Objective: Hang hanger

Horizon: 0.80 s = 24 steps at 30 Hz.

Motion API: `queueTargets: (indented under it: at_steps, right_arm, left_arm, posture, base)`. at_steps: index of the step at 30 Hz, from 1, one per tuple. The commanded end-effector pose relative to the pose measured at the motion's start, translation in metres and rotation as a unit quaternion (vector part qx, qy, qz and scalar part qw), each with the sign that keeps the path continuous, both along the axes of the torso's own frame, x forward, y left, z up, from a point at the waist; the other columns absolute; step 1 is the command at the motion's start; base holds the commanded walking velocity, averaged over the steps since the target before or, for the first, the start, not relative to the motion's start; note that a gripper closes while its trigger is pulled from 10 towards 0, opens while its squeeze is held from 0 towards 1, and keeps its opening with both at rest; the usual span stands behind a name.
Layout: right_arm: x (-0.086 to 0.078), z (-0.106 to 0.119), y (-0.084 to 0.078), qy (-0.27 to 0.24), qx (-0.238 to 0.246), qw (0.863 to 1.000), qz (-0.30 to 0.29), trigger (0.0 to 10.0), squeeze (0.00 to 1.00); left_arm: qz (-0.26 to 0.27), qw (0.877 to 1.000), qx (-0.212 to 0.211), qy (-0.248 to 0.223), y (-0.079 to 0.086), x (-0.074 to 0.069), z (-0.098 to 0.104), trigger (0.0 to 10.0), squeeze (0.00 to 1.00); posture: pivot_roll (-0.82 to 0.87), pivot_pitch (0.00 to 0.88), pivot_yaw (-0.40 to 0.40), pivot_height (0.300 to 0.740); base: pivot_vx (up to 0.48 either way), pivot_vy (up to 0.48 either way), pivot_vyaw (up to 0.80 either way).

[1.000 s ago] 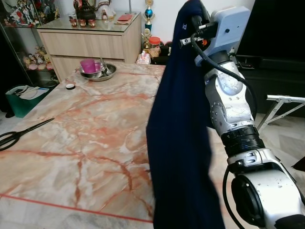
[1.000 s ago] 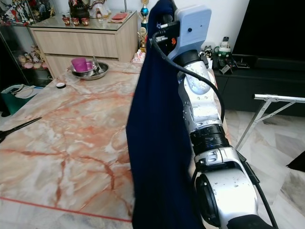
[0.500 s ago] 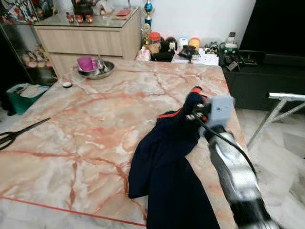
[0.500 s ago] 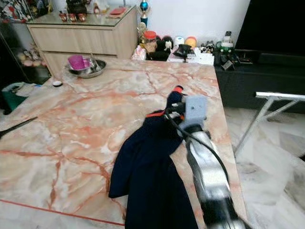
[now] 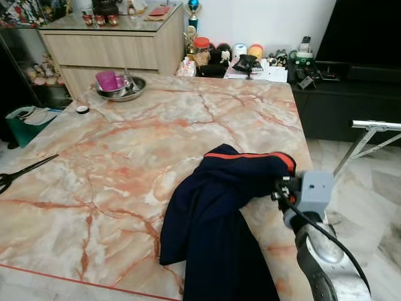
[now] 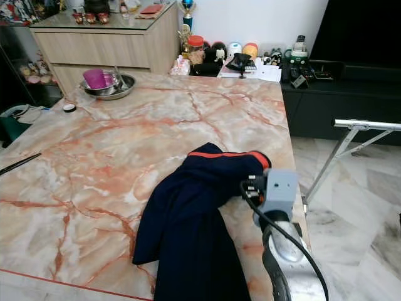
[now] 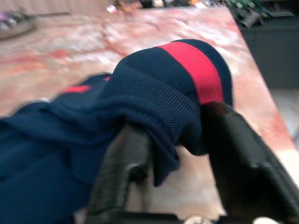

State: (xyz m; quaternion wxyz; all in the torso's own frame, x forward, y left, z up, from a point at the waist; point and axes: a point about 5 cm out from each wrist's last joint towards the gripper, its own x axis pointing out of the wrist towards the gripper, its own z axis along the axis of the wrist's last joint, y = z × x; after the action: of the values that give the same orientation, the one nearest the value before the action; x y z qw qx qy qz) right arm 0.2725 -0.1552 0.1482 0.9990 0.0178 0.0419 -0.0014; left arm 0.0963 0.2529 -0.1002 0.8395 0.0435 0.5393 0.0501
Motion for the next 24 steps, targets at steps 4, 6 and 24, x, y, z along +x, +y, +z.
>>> queueTargets:
  at_steps: [4,6,24]
  right_arm:
    - [-0.007,0.010,0.000,-0.001,0.002,1.000,-0.007,10.0,1.00]
    - [-0.007,0.010,0.000,0.001,0.001,1.000,-0.007,10.0,1.00]
    - [-0.022,0.046,0.020,-0.112,0.022,0.989,0.091,10.0,0.00]
  left_arm:
    - [0.001,1.000,-0.003,0.019,-0.005,-0.007,-0.004,10.0,0.00]
    - [0.001,1.000,-0.004,0.018,-0.006,-0.006,-0.004,10.0,0.00]
    - [-0.006,1.000,-0.008,0.006,-0.028,0.009,-0.006,10.0,0.00]
  posture:
    - [-0.06,0.177,0.006,0.740]
    - [-0.06,0.177,0.006,0.740]
    - [-0.06,0.187,-0.003,0.740]
  base:
    - [0.000,0.000,0.00]
    - [0.000,0.000,0.00]
    - [0.000,0.000,0.00]
